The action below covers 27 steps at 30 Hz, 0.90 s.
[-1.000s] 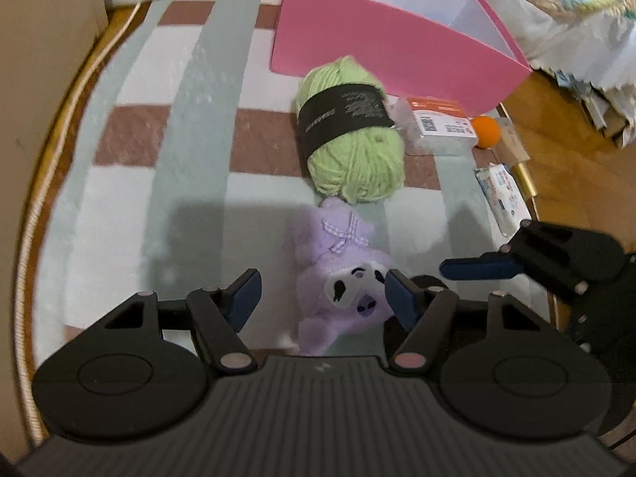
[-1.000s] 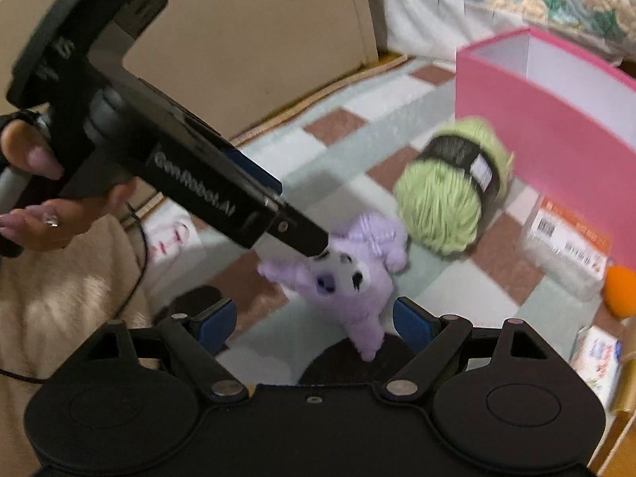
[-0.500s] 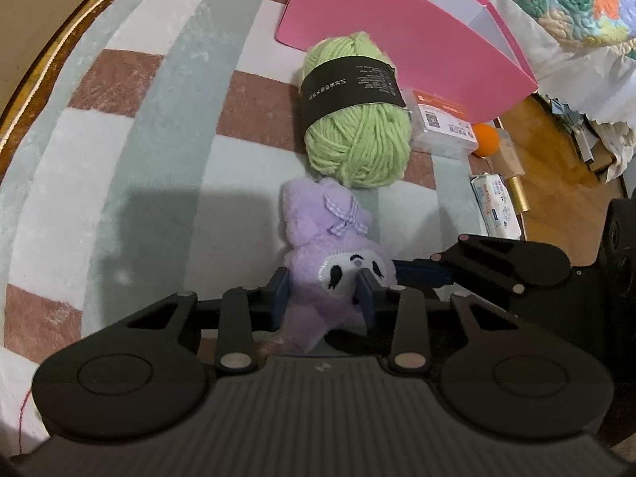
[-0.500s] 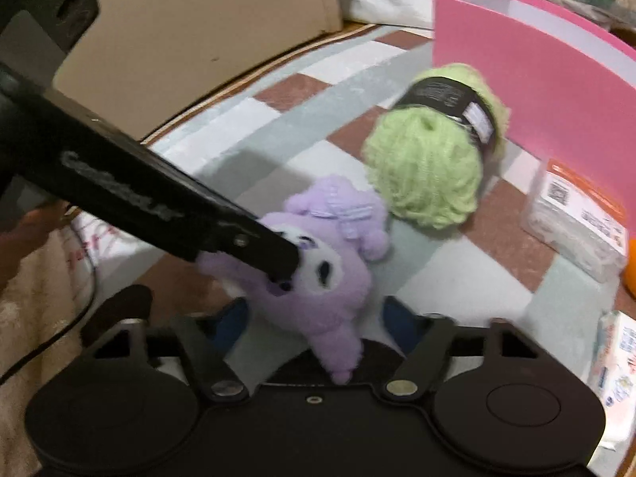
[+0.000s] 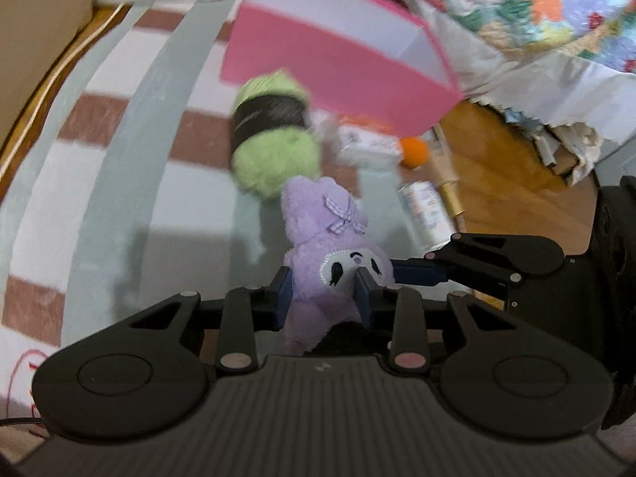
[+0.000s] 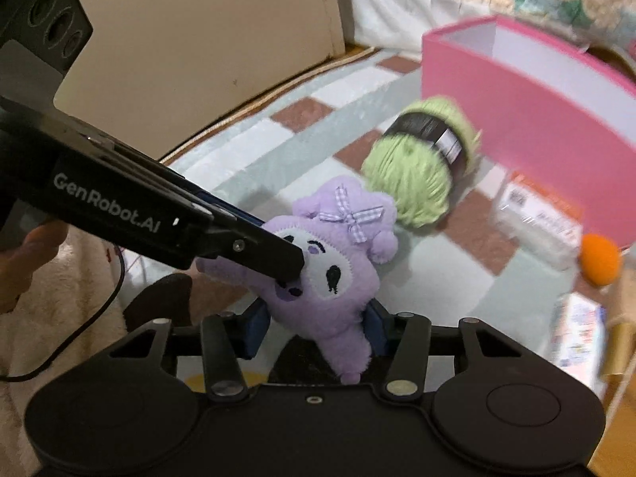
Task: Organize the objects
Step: 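Carry the plush toy with the left tool into the pink box and release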
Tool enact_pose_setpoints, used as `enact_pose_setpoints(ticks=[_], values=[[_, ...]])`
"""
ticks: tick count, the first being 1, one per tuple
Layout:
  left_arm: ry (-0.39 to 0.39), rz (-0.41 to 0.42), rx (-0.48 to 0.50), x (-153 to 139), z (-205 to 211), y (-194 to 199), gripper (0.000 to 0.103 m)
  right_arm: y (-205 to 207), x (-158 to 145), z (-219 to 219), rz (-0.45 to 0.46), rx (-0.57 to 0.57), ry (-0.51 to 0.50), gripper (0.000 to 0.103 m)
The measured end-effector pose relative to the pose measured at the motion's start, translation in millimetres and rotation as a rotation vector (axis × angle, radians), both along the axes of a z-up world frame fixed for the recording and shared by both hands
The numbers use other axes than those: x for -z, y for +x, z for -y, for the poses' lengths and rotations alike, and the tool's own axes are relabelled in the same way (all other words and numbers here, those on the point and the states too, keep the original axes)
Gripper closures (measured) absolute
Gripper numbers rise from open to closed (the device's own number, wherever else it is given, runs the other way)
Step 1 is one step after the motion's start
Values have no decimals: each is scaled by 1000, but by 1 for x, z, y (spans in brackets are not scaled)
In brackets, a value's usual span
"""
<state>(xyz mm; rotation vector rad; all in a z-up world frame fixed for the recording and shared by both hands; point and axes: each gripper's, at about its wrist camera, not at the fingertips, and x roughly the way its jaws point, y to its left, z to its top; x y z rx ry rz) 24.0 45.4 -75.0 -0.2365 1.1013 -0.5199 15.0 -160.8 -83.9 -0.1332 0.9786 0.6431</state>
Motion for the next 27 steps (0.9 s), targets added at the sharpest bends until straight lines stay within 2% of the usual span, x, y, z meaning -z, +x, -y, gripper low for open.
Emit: enact_pose_setpoints(ticks=[8, 13, 15, 17, 21, 27], values=[[-10, 123, 68, -75, 31, 23, 71, 12, -72, 30, 145, 34, -33, 48], [-13, 151, 94, -103, 52, 55, 70, 34, -97, 42, 239, 54, -100, 48], [-15, 151, 97, -110, 59, 70, 70, 47, -104, 48, 230, 83, -93, 48], [-20, 163, 100, -114, 67, 84, 70, 62, -112, 51, 233, 104, -101, 48], [-46, 179, 86, -112, 87, 117, 70, 87, -116, 53, 302, 103, -211, 48], [-33, 157, 14, -80, 122, 177, 70, 158, -93, 79, 236, 164, -218, 48]])
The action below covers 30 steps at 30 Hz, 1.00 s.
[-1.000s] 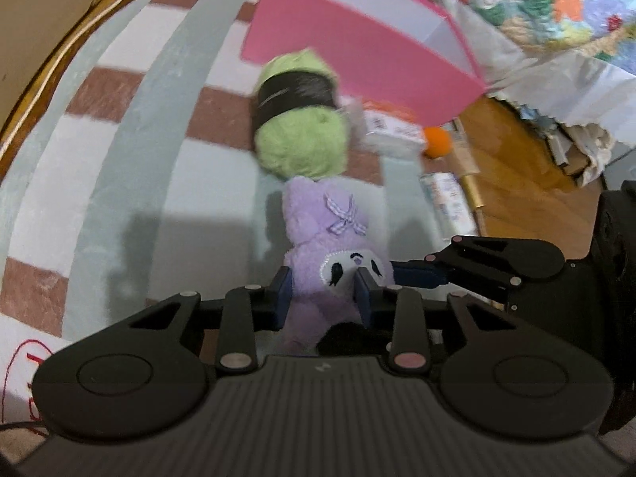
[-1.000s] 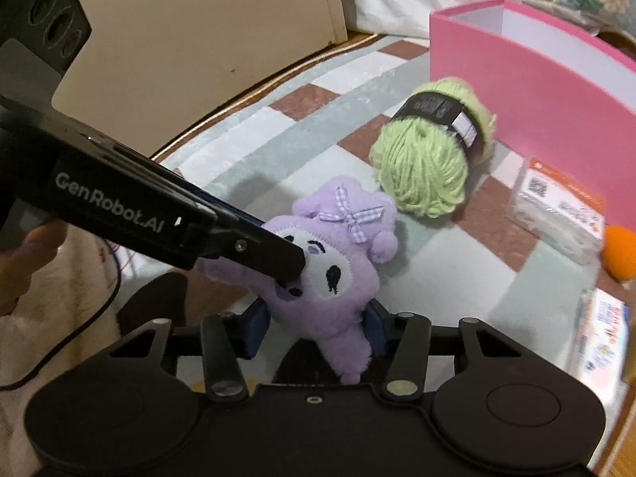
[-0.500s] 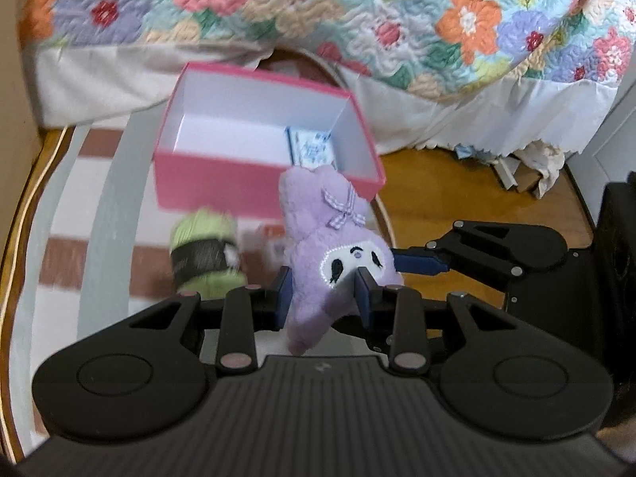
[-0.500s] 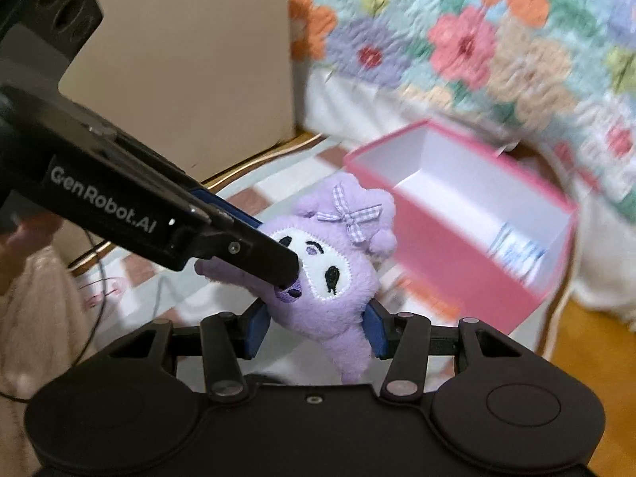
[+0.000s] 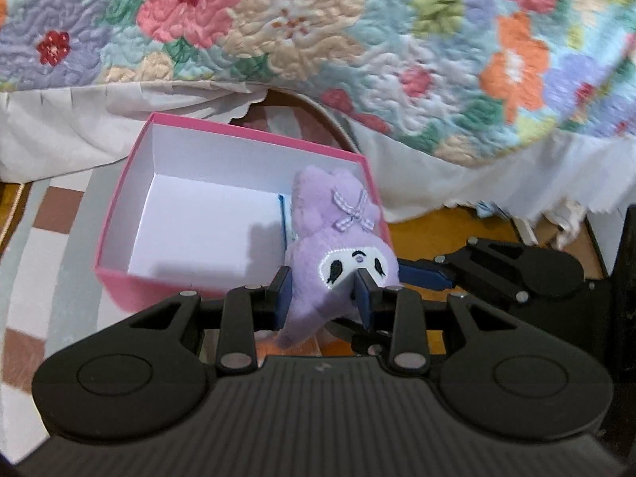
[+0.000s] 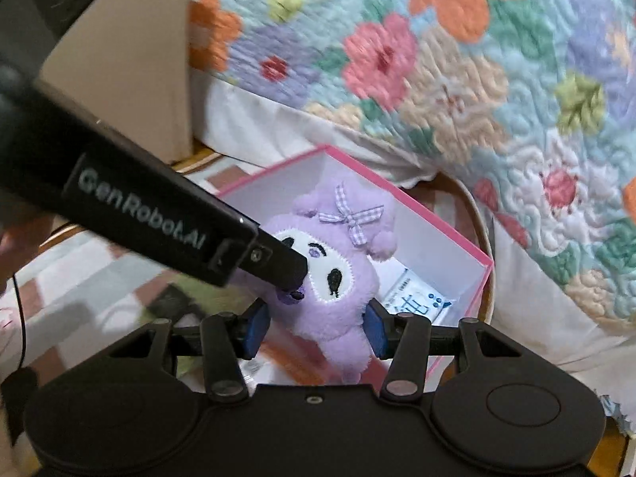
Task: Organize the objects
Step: 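Carry the plush toy with the left tool into the pink box and release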
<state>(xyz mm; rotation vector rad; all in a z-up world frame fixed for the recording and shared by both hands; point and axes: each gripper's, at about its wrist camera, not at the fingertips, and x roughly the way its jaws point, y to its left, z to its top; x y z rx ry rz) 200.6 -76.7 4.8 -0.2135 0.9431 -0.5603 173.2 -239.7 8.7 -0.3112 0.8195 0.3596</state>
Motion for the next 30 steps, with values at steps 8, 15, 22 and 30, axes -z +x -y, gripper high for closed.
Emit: enact_pose_setpoints(ticks=[8, 15, 22, 30], values=[[-7, -94, -130, 65, 17, 73, 70, 77, 62, 17, -86, 80, 58, 48], [-13, -206, -157, 98, 27, 118, 70, 121, 94, 27, -196, 148, 90, 48], [0, -283, -228, 121, 31, 138, 70, 147, 117, 25, -283, 204, 90, 48], [136, -272, -234, 115, 34, 124, 47, 121, 104, 34, -229, 210, 143, 28]])
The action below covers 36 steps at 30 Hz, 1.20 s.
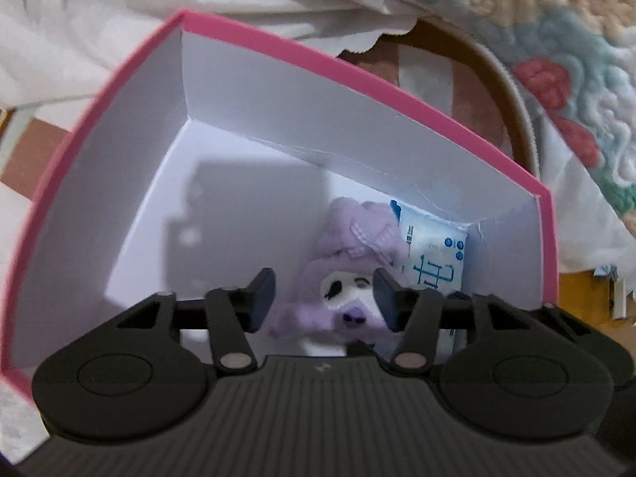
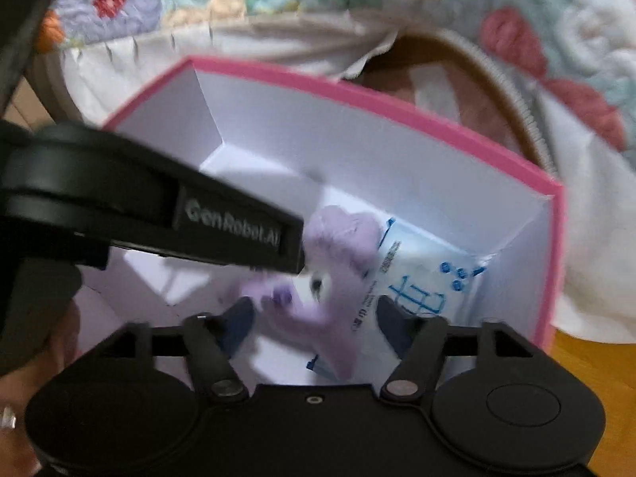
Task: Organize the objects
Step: 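Carry the plush toy with the left tool into the pink box and release, then lower the left tool onto the green yarn ball and close it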
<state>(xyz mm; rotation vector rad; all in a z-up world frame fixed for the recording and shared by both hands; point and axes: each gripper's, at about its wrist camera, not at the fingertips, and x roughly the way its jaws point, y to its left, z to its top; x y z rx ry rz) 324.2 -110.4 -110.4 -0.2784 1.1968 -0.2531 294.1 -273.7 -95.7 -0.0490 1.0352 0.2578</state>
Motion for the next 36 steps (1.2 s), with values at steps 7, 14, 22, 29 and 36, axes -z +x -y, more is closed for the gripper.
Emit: enact_pose_setpoints(ticks=[7, 14, 22, 29, 36], values=[[74, 20, 74, -47, -17, -30, 45, -46, -28, 13, 44, -29, 103, 27], [116, 76, 165, -109, -24, -67, 45, -77, -73, 14, 49, -102, 77, 27], [162, 121, 258, -168, -37, -126, 42, -127, -150, 10, 78, -149, 71, 25], [204, 154, 296, -201, -59, -180, 35, -162, -184, -4, 8, -206, 77, 19], [161, 146, 317, -207, -77, -218, 31, -201, -201, -27, 35, -320, 60, 15]])
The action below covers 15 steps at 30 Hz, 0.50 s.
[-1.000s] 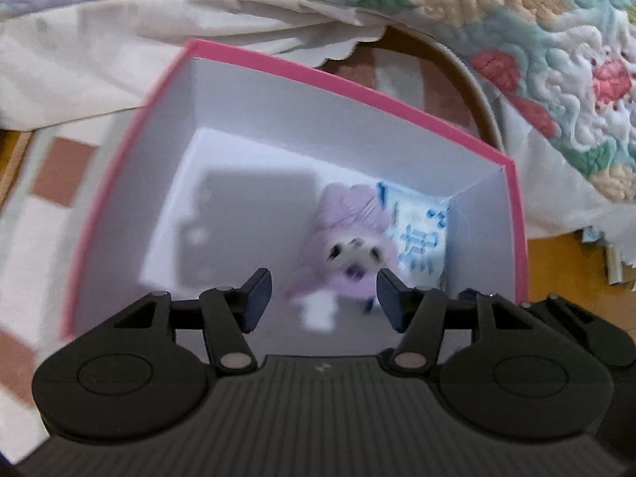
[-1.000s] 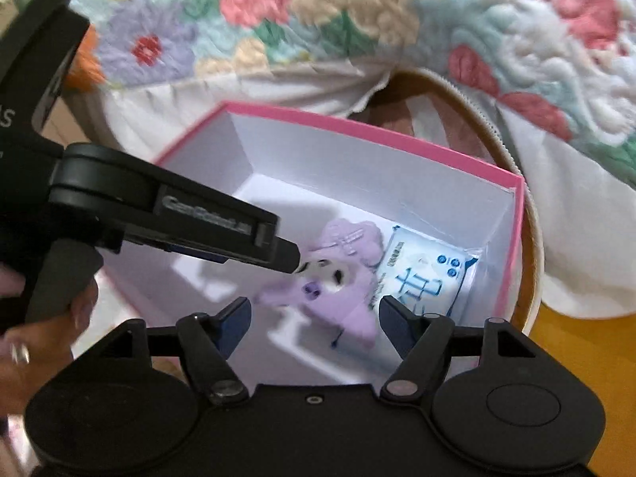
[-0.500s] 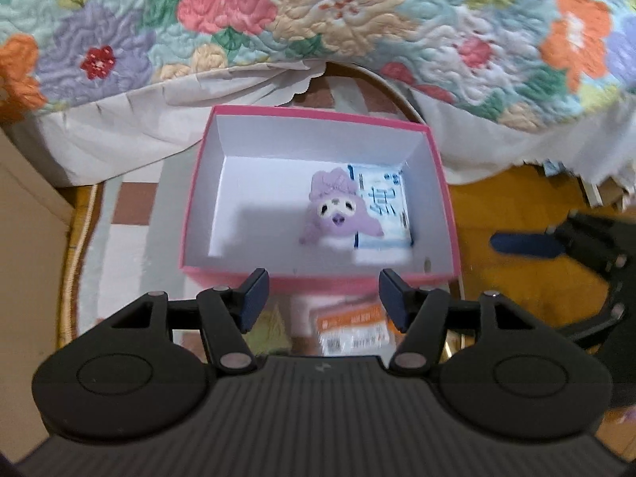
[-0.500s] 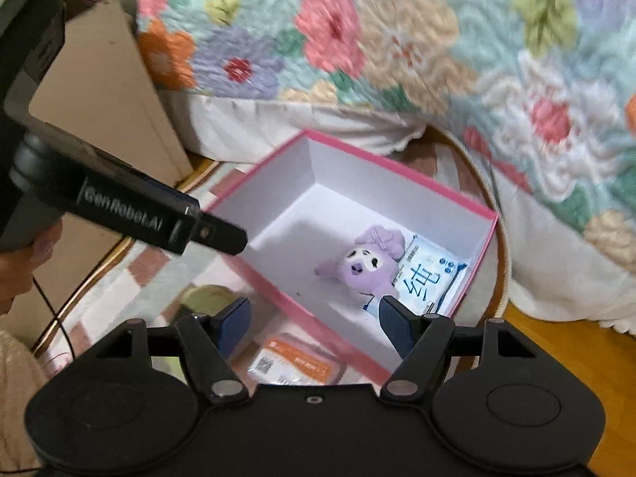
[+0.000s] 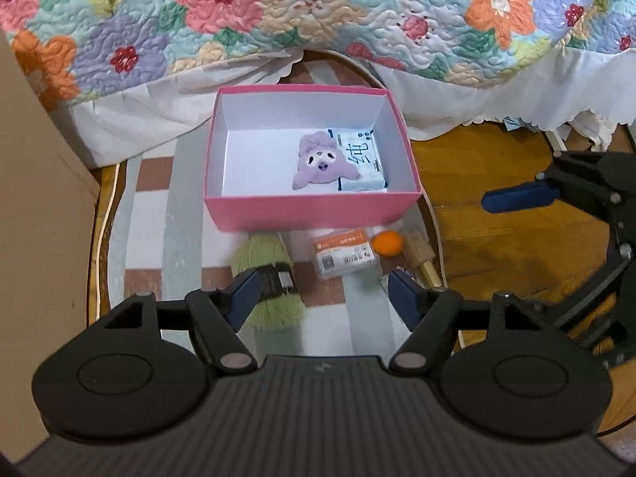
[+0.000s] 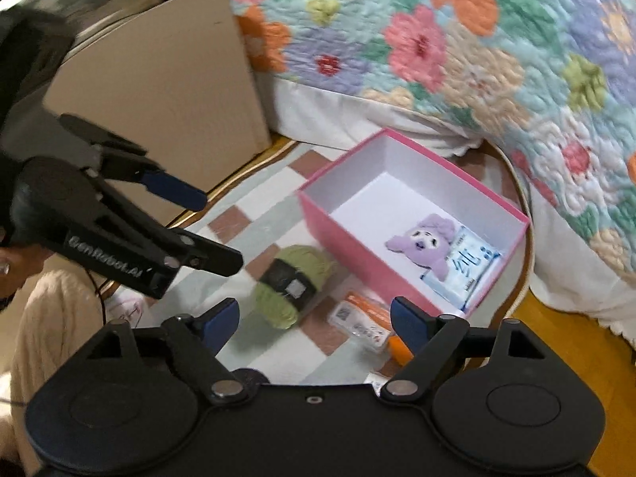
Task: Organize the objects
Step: 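Lower the left tool onto the green yarn ball and close it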
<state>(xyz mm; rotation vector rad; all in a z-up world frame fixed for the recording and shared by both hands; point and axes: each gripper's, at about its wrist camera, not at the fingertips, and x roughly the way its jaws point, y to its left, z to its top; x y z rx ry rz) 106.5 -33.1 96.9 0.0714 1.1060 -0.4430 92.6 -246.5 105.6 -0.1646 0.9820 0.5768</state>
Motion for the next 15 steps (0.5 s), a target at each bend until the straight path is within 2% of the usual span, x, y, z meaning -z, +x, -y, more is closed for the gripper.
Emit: enact_pose_setpoints(ticks=[6, 15], values=[[18, 3, -30, 25, -12, -9, 27, -21, 20, -17, 15, -26, 29, 14], [5, 15, -95, 85, -40, 0, 14, -31, 70, -52, 61, -74, 16, 14]])
